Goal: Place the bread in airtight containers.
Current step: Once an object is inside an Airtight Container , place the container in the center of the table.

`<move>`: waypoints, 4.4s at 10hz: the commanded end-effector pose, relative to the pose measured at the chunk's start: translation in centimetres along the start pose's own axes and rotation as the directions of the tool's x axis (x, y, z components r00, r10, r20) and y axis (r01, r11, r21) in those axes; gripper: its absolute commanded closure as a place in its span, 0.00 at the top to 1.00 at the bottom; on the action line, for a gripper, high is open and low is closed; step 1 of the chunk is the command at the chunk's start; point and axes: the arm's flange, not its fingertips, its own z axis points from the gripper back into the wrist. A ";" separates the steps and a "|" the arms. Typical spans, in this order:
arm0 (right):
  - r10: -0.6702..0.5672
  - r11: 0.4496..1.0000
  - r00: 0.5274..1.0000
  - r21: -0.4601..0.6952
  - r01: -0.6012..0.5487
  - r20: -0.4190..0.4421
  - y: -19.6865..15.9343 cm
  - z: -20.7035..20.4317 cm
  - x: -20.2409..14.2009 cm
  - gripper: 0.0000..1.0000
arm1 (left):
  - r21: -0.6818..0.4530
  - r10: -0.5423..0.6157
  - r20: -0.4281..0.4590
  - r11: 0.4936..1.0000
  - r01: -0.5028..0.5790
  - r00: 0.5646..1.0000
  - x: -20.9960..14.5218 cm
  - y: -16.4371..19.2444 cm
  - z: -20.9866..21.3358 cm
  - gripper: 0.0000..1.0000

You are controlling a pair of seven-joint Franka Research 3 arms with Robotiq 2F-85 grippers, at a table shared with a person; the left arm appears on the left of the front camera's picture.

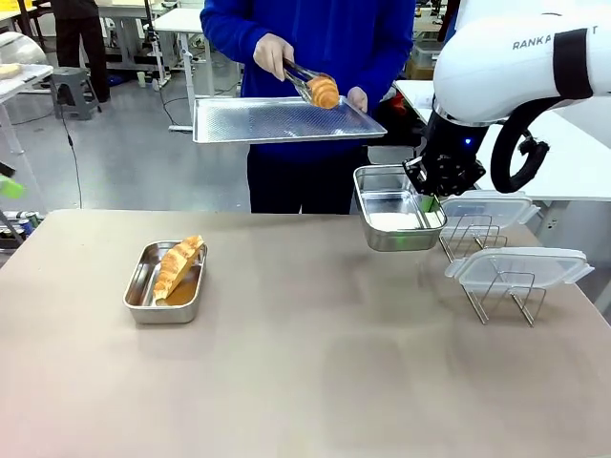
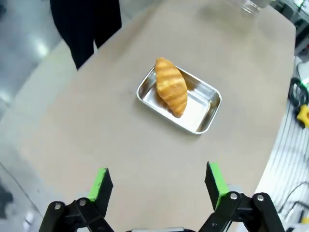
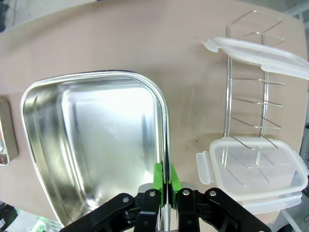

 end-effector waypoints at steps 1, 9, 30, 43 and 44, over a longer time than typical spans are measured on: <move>-0.014 1.000 1.000 -0.011 0.014 0.011 0.0 0.3 0.1 0.00 | -0.040 -0.116 0.163 0.991 0.124 0.980 -1.6 1.3 -0.4 1.00; -0.014 1.000 1.000 -0.011 0.014 0.011 0.0 0.3 0.1 0.00 | 0.020 -0.166 0.211 0.986 0.165 0.963 -2.4 1.0 1.3 1.00; -0.069 0.997 0.996 0.037 0.070 -0.050 4.1 -14.4 3.3 0.05 | 0.020 -0.166 0.211 0.986 0.165 0.963 -2.4 1.0 1.3 1.00; -0.059 0.998 0.996 -0.015 0.058 -0.064 4.1 -16.9 2.4 1.00 | 0.020 -0.166 0.211 0.986 0.165 0.963 -2.4 1.0 1.3 1.00; -0.052 0.999 0.997 -0.001 0.052 -0.049 3.8 -15.8 2.3 1.00 | 0.020 -0.166 0.211 0.986 0.165 0.963 -2.4 1.0 1.3 1.00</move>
